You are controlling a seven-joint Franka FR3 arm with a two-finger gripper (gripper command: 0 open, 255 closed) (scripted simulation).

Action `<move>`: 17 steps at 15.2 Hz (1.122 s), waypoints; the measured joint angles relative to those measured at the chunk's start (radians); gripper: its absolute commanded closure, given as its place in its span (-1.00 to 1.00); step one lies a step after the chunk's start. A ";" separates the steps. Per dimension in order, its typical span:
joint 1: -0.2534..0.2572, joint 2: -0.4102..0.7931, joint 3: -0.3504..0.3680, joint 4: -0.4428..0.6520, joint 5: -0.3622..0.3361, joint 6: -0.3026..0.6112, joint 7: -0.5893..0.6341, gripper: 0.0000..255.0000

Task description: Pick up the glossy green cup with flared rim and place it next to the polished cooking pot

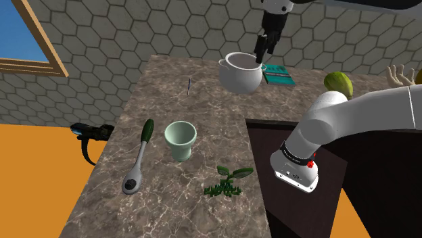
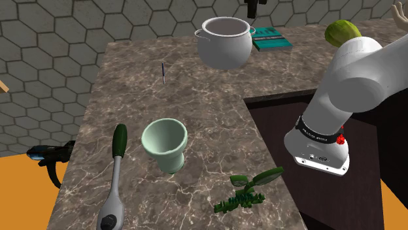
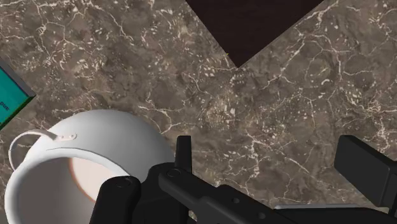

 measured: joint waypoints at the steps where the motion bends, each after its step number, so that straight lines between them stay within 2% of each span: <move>1: 0.000 0.000 0.000 0.000 0.000 0.000 0.000 -1.00; 7: 0.047 0.008 0.107 -0.058 0.076 0.063 0.113 -1.00; 17: 0.125 0.150 0.325 -0.050 0.199 0.208 0.333 -1.00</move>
